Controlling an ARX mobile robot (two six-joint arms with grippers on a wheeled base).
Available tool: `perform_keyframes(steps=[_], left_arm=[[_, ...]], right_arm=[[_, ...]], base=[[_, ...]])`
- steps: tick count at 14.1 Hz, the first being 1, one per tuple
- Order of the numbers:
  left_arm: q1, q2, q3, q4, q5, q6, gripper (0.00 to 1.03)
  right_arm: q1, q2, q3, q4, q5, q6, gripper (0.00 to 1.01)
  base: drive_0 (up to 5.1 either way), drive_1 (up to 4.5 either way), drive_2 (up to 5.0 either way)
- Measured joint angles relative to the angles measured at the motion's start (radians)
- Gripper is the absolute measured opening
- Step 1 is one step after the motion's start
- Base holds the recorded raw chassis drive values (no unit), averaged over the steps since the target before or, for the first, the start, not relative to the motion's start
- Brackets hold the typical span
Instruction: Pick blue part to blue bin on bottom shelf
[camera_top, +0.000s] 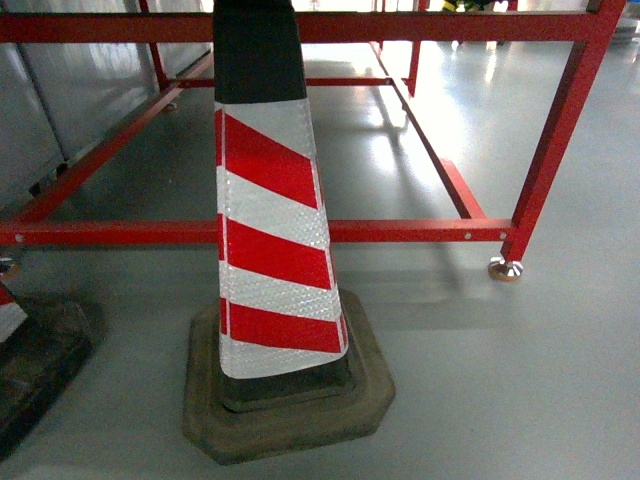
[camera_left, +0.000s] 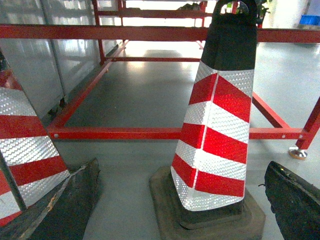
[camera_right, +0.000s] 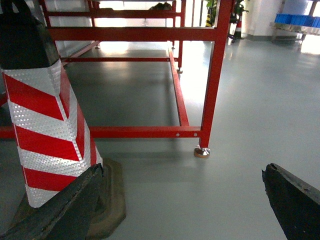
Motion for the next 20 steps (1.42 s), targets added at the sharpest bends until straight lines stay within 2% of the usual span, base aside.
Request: perform_keyframes(steps=[20], left_arm=[[0.000,0.000,0.000,-0.002,-0.002,0.001,0.98]], right_arm=[[0.000,0.000,0.000,-0.002,0.000,0.000,0.98]], base=[[0.0,0.00,0.0]])
